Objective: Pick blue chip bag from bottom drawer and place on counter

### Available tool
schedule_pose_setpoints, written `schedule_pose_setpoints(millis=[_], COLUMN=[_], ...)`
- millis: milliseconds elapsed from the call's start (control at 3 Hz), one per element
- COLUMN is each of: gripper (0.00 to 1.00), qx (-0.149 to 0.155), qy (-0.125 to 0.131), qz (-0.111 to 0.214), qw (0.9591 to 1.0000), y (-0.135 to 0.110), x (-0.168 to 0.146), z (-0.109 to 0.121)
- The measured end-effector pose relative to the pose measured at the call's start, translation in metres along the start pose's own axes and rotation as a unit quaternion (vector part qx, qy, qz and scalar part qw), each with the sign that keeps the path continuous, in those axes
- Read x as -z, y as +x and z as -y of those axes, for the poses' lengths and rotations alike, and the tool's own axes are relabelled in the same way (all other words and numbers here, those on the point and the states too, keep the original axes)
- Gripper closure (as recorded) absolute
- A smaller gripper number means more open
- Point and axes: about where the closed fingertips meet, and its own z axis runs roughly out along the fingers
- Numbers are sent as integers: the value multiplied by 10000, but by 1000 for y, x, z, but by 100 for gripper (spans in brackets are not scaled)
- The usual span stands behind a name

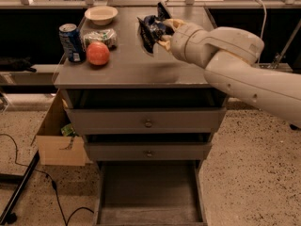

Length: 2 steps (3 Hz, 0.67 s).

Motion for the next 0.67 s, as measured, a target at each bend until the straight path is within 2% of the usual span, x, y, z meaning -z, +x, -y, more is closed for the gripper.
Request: schedule_pose_setpoints(millis=[333, 667], gripper=[100, 100], qx=[-257, -1128], qy=[114, 400], qz=[-371, -707], qw=[9989, 9903], y=[26, 61], x=[-24, -27], z=[13, 37])
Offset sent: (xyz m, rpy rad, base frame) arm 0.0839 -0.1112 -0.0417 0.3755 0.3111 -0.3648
